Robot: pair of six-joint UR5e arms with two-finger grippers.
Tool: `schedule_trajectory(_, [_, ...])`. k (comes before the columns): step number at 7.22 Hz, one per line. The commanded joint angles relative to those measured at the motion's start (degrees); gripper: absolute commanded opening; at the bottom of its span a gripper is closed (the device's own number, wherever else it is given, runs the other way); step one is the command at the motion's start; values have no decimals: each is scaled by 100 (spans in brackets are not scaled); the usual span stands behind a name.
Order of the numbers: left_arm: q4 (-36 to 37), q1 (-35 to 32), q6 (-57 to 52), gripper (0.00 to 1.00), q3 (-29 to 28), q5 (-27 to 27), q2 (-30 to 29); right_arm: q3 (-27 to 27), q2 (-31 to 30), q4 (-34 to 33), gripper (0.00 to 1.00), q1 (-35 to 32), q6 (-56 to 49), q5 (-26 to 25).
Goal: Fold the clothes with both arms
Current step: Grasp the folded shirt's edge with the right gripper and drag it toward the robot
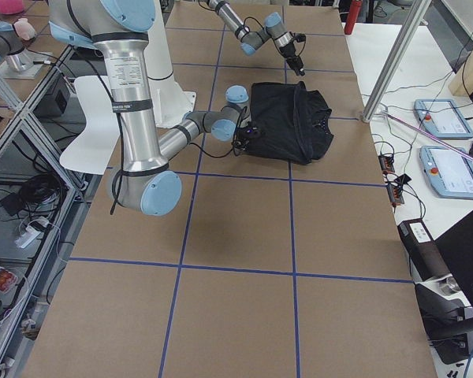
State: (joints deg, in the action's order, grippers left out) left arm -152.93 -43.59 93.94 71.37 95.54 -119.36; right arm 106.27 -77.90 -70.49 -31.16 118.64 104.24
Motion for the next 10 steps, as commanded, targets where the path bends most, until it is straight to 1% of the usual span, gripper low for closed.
schedule_trajectory(1, [0,0,10,65,9,0,18,95,-14,0,0,-4,124,35])
schedule_trajectory(3, [0,0,10,65,61,9,27,480,-294,-9,0,-13,106,87])
schedule_trajectory(4, [0,0,19,65,114,26,27,830,-705,-9,0,-13,63,96])
schedule_trajectory(5, [9,0,19,65,288,70,70,1347,-1222,-35,0,30,71,218])
schedule_trajectory(6, [43,0,28,64,586,131,166,1883,-1749,-52,0,422,115,280])
schedule_trajectory(7, [87,0,28,64,920,497,263,1923,-1824,-61,0,731,159,568])
schedule_trajectory(9, [280,9,36,64,1334,886,334,1932,-1834,-61,0,1111,159,1480])
schedule_trajectory(10, [681,52,36,64,1580,931,334,1984,-1860,-61,0,1164,168,1877])
